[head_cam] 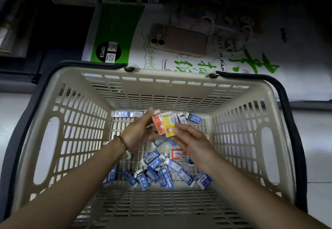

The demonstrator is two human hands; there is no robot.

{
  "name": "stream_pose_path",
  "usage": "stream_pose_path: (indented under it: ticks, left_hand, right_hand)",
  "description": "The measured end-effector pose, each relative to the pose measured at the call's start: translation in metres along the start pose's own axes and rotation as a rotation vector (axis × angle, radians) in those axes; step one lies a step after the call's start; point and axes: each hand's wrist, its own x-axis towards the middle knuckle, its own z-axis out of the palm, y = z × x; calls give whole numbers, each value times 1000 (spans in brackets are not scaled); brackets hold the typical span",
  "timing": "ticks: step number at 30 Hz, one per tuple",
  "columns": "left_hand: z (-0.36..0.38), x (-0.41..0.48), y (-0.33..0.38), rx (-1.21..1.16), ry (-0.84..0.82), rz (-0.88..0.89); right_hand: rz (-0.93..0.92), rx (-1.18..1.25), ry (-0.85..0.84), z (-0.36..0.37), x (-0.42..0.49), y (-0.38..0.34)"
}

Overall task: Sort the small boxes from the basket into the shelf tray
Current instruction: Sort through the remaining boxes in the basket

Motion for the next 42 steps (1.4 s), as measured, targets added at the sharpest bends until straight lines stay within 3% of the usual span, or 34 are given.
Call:
stream_pose_path:
  ticks: [3,5,8,11,15,21,26,30,33,37,40,42]
  left_hand:
    - [6,-2,-6,120,-48,38]
    - [3,-3,-6,106,31,57]
    - [-8,0,-2,81,149,38]
    - [-9,1,-2,26,195,8]
    - [-3,-1,-4,33,171,-31]
    - [-1,-1,-4,95,110,-42]
    - [-1,1,-5,244,118,-35]
    - [-1,4,1,123,149,-3]
    - [3,5,6,5,108,-47]
    - [7,2,1,72,-8,-58]
    - [7,1,-5,56,-89,47]
    - [7,2,-4,-24,-27,85]
  right_hand:
    - [5,-88,-38,2,-2,5]
    - [-52,-264,27,-7,3,-4]
    - [-106,-882,291,-37,17,-20]
    - [70,-1312,275,-55,27,-15]
    - [80,-1529,252,-61,28,-7]
    - [3,-1604,295,-64,25,-20]
    - [-130,-1439,332,-56,18,-35]
    - [-288,-1041,359,-38,5,-60]
    - [-216,-589,299,-26,-5,-69]
    - [-16,-203,133,-4,-6,-48]
    - [93,-59,-42,10,-5,-29]
    - [80,-156,-68,7,-3,-25]
